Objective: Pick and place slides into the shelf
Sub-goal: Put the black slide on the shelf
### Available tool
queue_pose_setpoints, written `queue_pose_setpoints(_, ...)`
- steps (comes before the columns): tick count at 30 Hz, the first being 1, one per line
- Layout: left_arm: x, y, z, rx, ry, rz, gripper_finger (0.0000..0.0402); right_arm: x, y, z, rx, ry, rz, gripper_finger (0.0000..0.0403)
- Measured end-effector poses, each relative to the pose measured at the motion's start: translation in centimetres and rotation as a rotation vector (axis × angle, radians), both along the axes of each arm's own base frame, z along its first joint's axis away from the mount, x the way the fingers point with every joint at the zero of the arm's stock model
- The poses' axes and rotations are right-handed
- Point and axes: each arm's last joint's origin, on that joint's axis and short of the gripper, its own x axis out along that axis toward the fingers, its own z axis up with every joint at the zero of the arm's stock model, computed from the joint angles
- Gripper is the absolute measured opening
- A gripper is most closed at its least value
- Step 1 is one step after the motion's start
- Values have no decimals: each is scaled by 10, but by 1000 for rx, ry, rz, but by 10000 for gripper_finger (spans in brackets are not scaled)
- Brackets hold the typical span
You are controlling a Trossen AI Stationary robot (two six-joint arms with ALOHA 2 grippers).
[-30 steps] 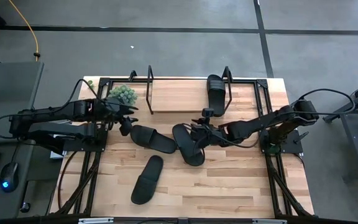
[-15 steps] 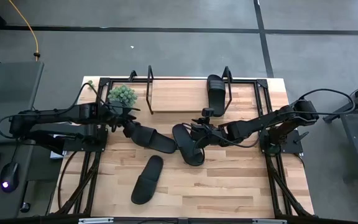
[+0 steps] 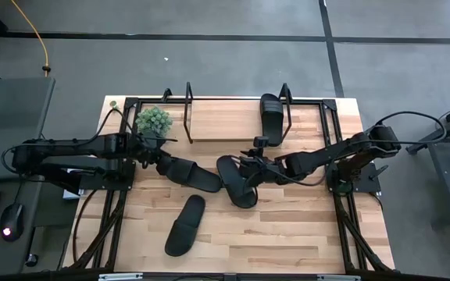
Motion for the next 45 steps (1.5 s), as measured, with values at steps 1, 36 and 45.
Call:
queue_pose_setpoints(1,-1,0,-2,-7,4,7,184,0,1,0,0,-2,3,81)
queue_pose_setpoints(36,0,-3,-44,-106,-54,-7,184,-2,38,7,62,-126,88,81)
queue_pose_setpoints(45,8,-1,-51,-101,-22,-26,184,-2,38,8,63,-131,89,81)
